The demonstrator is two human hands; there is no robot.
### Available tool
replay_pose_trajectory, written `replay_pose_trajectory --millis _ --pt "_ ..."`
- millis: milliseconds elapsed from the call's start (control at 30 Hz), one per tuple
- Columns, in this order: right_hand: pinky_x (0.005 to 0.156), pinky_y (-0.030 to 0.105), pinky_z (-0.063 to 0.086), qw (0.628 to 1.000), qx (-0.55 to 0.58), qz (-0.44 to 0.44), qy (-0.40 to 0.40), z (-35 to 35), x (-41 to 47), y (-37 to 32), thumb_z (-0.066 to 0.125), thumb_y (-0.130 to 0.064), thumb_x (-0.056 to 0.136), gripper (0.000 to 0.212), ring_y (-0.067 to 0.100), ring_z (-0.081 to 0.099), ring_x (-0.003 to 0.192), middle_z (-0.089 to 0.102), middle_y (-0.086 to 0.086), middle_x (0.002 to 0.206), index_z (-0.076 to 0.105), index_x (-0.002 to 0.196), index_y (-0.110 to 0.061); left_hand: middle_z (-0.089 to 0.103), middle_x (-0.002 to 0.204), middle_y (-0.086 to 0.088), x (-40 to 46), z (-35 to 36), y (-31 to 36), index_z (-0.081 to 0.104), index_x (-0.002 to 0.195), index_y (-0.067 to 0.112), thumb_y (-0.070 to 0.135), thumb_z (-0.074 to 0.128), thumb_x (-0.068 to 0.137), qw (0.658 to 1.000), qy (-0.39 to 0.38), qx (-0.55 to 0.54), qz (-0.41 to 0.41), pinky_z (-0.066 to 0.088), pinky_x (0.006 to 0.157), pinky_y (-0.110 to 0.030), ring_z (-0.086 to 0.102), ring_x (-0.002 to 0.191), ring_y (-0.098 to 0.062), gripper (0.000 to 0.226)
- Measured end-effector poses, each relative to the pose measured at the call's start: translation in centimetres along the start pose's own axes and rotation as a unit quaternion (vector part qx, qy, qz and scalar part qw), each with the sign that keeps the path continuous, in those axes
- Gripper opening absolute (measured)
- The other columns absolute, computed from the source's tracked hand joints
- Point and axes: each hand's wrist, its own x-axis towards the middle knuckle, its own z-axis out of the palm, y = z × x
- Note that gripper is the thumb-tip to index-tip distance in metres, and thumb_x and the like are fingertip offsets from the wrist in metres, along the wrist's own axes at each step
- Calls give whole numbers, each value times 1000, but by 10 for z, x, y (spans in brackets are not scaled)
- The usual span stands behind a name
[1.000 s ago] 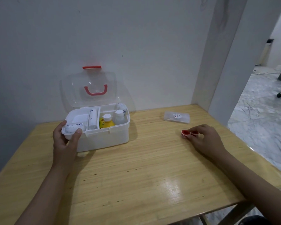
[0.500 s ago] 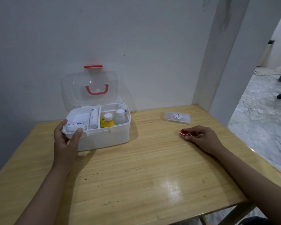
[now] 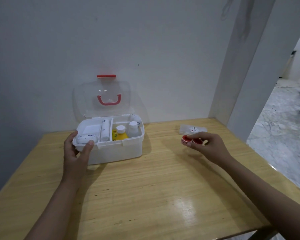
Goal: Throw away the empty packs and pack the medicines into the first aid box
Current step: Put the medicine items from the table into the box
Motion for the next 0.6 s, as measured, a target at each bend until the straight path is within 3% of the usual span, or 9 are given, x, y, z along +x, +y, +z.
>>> replay_pose_trajectory --millis 100,333,433,533,600 --pt "68 17 45 998 38 -55 -15 22 17 -47 83 -28 67 26 12 66 85 75 -4 89 76 92 -21 48 132 1 0 0 -1 39 132 30 22 64 85 1000 1 -2 3 47 90 -36 52 117 -21 54" --pt "61 6 43 986 53 -137 -84 111 63 -164 82 -26 68 27 -10 59 69 74 -5 85 77 94 -18 52 132 3 -1 -3 1 42 124 41 32 70 79 1000 -8 -16 -12 48 83 -27 54 115 -16 54" --pt "65 16 51 983 0 -140 -121 158 80 -192 82 -28 68 26 0 63 71 75 -1 88 77 92 -18 51 131 4 -2 -6 3 41 125 41 32 70 79 1000 -14 -15 -11 49 84 -27 54 114 -13 55" --pt "67 24 48 980 -74 -115 -147 201 95 -198 80 -27 71 28 10 62 74 75 3 90 76 94 -13 51 131 4 -2 -7 4 42 126 39 30 70 79 1000 -15 -14 -10 51 88 -32 54 115 -13 55" --pt "73 30 55 975 -122 -101 -159 224 102 -195 80 -29 71 27 13 65 77 76 3 91 76 92 -12 51 130 6 -4 -7 6 43 128 35 32 71 79 1000 -15 -11 2 52 85 -26 54 113 -8 56"
